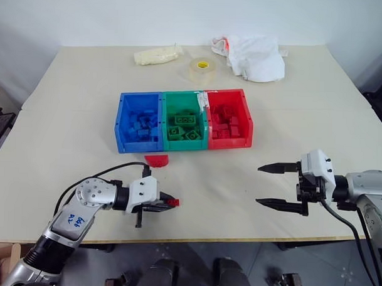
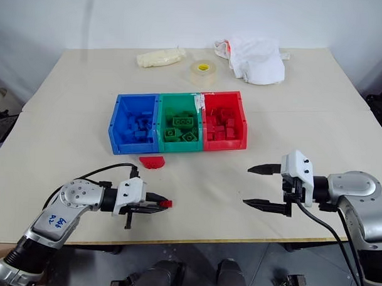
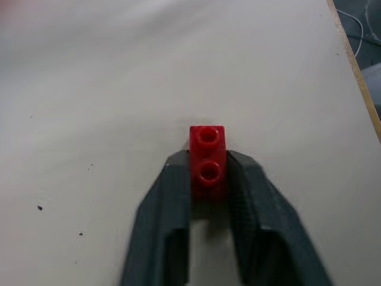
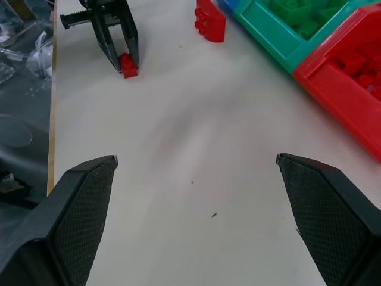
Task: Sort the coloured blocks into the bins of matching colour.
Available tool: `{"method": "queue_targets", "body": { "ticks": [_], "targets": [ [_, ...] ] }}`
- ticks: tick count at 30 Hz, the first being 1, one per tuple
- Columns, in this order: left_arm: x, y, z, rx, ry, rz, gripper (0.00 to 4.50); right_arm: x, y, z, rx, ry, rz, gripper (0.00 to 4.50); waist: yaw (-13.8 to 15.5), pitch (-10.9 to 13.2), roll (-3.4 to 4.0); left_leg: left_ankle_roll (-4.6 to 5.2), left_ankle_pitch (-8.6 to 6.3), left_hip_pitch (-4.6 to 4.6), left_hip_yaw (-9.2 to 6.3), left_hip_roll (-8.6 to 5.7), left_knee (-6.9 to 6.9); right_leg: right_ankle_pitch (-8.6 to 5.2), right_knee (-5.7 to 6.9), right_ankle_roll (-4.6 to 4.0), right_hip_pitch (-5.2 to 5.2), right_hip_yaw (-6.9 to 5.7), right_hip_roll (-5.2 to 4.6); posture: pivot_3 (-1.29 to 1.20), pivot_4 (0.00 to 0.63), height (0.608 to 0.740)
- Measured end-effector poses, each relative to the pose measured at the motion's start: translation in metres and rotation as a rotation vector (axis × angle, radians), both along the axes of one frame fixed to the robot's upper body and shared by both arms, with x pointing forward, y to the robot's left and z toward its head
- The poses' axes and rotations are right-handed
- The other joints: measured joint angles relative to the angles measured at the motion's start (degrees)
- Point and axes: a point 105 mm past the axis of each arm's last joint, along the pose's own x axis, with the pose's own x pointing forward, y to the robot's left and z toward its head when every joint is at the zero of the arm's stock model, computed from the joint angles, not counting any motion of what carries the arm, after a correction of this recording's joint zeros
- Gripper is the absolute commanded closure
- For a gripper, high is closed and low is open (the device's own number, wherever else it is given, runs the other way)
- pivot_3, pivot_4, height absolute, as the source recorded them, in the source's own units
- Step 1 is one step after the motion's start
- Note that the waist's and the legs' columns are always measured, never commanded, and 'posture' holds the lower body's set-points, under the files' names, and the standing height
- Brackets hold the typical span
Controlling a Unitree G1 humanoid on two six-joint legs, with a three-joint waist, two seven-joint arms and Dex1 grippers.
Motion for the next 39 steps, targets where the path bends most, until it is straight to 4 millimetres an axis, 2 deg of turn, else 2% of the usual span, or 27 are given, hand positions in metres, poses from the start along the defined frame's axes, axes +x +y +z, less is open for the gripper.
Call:
{"method": "queue_targets", "body": {
  "ticks": [5, 9, 16, 21, 26, 31, 36, 37, 39],
  "targets": [
    [0.011, -0.003, 0.005, -0.040, -0.020, 0.045, 4.06, -0.001, 0.001, 0.000, 0.030, -0.005, -0.017, 0.00, 0.05, 0.01, -0.01, 0.01, 0.00, 0.00, 0.00, -0.01, 0.00, 0.00, -0.01, 0.00, 0.00, 0.00, 0.00, 0.00, 0.150, 0.740],
    [0.022, -0.018, 0.021, -0.099, -0.069, 0.050, 4.06, 0.000, 0.003, 0.005, 0.087, -0.027, -0.039, 0.00, 0.15, 0.02, -0.03, 0.01, -0.01, -0.01, -0.01, -0.02, 0.01, 0.01, -0.02, 0.01, 0.00, -0.02, 0.00, 0.00, 0.150, 0.740],
    [0.063, -0.062, 0.070, -0.304, -0.218, 0.092, 4.06, 0.009, 0.001, 0.020, 0.229, -0.088, -0.167, 0.00, 0.23, 0.08, -0.14, 0.01, 0.00, -0.02, -0.01, -0.04, 0.06, 0.02, 0.02, 0.03, 0.00, -0.04, 0.08, 0.00, 0.150, 0.740],
    [0.098, -0.096, 0.096, -0.392, -0.328, 0.148, 4.06, 0.012, -0.002, 0.026, 0.262, -0.121, -0.231, 0.00, 0.26, 0.14, -0.24, 0.01, 0.00, -0.04, 0.01, -0.03, 0.09, 0.04, 0.02, 0.07, -0.02, -0.01, 0.37, 0.00, 0.150, 0.740],
    [0.125, -0.130, 0.115, -0.430, -0.396, 0.163, 4.06, 0.007, -0.002, 0.025, 0.276, -0.138, -0.266, 0.00, 0.31, 0.21, -0.37, 0.01, 0.00, -0.18, 0.02, -0.04, 0.14, 0.07, 0.01, 0.14, -0.10, 0.01, 0.41, 0.00, 0.150, 0.740],
    [0.141, -0.146, 0.119, -0.425, -0.398, 0.171, 2.38, 0.003, 0.000, 0.025, 0.272, -0.150, -0.283, 0.00, -0.01, 0.26, -0.44, 0.01, 0.00, -0.23, 0.08, -0.03, 0.14, 0.10, 0.06, 0.19, -0.22, 0.08, 0.45, 0.00, 0.150, 0.740],
    [0.147, -0.140, 0.126, -0.423, -0.440, 0.170, 0.82, 0.000, 0.001, 0.024, 0.272, -0.154, -0.293, 0.00, -0.02, 0.26, -0.45, 0.01, 0.00, -0.25, 0.12, -0.03, 0.14, 0.10, 0.13, 0.19, -0.28, 0.14, 0.45, 0.00, 0.150, 0.740],
    [0.146, -0.136, 0.125, -0.414, -0.441, 0.156, 0.56, 0.001, 0.001, 0.025, 0.272, -0.155, -0.291, 0.00, -0.04, 0.26, -0.44, 0.01, 0.00, -0.25, 0.12, -0.03, 0.14, 0.10, 0.14, 0.19, -0.29, 0.14, 0.45, 0.00, 0.150, 0.740],
    [0.140, -0.125, 0.123, -0.405, -0.447, 0.116, 0.56, 0.002, 0.001, 0.027, 0.269, -0.160, -0.280, 0.00, -0.21, 0.25, -0.43, 0.01, 0.00, -0.25, 0.15, -0.02, 0.13, 0.10, 0.19, 0.19, -0.32, 0.17, 0.45, 0.00, 0.150, 0.740]
  ]
}}
